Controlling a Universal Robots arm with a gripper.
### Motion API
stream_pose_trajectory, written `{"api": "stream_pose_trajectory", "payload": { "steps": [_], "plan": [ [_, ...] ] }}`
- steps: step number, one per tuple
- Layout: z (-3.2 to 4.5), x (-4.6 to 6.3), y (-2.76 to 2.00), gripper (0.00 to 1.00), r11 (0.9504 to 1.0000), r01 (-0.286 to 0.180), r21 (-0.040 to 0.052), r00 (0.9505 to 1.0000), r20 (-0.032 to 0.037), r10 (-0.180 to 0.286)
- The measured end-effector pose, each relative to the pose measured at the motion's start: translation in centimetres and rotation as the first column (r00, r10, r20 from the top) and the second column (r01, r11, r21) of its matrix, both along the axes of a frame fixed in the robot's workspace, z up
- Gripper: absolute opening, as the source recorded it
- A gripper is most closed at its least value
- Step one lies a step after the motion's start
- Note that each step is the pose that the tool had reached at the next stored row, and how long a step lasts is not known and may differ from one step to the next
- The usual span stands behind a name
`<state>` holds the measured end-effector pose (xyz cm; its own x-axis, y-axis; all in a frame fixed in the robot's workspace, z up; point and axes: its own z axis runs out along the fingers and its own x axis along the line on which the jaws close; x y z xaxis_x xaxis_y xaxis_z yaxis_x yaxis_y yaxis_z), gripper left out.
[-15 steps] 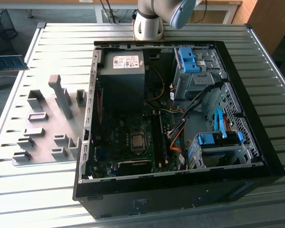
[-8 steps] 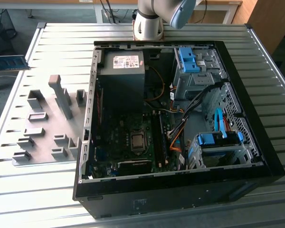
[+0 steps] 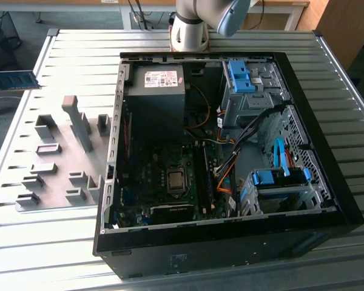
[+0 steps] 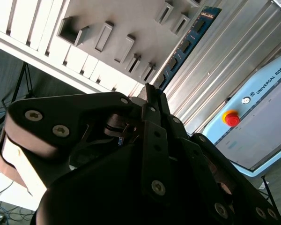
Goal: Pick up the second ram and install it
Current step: 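Pick up the second ram and move it above second insertion slot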
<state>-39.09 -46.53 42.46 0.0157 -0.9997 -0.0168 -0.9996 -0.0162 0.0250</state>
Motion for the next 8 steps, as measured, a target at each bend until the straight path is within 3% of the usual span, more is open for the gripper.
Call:
{"api": "stream_pose_trajectory", "payload": {
  "steps": [8],
  "plan": [
    [0.00, 0.30, 0.00, 0.14, 1.0000, 0.000, 0.0000, 1.0000, -0.0001, 0.000]
  ]
}}
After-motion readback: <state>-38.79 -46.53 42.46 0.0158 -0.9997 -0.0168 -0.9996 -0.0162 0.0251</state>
